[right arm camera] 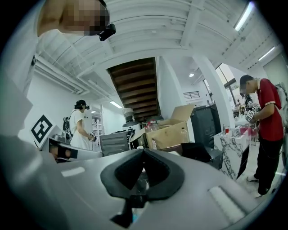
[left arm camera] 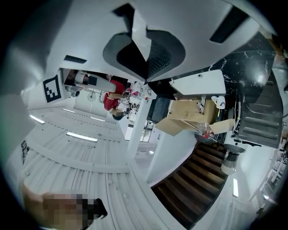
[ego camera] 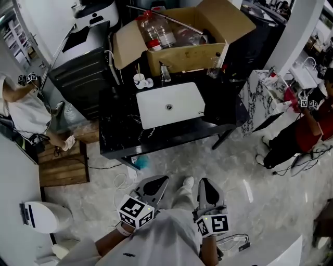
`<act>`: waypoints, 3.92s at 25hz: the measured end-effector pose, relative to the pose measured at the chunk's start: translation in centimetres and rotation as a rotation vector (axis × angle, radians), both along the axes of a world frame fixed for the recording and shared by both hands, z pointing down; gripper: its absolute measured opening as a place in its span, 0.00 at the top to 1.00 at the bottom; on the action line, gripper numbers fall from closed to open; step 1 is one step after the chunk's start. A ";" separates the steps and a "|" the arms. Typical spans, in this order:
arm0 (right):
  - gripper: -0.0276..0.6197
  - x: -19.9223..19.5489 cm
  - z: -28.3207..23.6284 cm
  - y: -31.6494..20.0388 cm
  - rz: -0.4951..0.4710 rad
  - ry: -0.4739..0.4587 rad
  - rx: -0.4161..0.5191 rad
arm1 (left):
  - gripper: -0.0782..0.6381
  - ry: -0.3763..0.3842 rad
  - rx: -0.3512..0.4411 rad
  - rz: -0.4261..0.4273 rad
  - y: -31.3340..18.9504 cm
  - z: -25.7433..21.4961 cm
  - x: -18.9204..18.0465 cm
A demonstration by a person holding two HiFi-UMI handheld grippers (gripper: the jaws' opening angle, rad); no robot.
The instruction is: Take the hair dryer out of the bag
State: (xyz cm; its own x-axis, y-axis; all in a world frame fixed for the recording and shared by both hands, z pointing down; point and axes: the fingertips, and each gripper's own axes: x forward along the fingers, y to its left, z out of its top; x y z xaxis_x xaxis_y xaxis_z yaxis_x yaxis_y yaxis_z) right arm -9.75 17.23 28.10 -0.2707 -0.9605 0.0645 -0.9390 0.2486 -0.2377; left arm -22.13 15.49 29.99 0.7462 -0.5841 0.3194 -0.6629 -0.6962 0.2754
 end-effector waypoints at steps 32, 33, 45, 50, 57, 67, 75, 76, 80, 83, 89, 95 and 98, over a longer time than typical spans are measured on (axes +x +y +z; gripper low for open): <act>0.94 21.5 3.1 -21.6 0.013 -0.109 -0.041 | 0.88 -0.070 0.012 0.030 -21.6 1.3 21.5; 0.94 21.7 3.2 -21.6 0.014 -0.094 -0.041 | 0.88 -0.071 0.004 0.037 -21.8 1.6 21.7; 0.94 24.1 4.2 -21.8 0.094 -0.073 -0.051 | 0.88 -0.136 -0.011 0.142 -24.2 3.6 24.9; 0.94 24.6 5.4 -22.3 0.099 -0.077 -0.076 | 0.88 -0.191 -0.012 0.173 -25.7 5.7 25.8; 0.94 24.9 6.9 -23.7 0.084 -0.060 -0.100 | 0.83 -0.270 -0.007 0.225 -27.8 7.9 26.9; 0.94 25.0 9.1 -26.5 0.081 -0.076 -0.120 | 0.80 -0.377 0.019 0.262 -31.1 11.9 27.5; 0.94 25.1 11.3 -28.6 0.078 -0.077 -0.151 | 0.74 -0.472 0.037 0.319 -33.3 16.3 28.2; 0.94 25.1 11.6 -28.8 0.079 -0.077 -0.156 | 0.74 -0.479 0.037 0.325 -33.6 16.7 28.2; 0.94 24.9 12.8 -29.3 0.088 -0.084 -0.180 | 0.74 -0.487 0.025 0.349 -34.5 18.2 28.5; 0.94 24.7 13.7 -29.8 0.092 -0.093 -0.193 | 0.72 -0.505 0.032 0.375 -35.0 19.2 28.6; 0.94 24.4 14.5 -30.5 0.096 -0.098 -0.202 | 0.65 -0.548 0.020 0.428 -35.6 22.1 28.9; 0.94 24.5 15.4 -30.9 0.108 -0.104 -0.210 | 0.67 -0.595 0.048 0.417 -36.8 23.5 29.1; 0.94 24.3 15.5 -30.9 0.111 -0.113 -0.210 | 0.77 -0.612 0.071 0.393 -37.6 23.5 28.9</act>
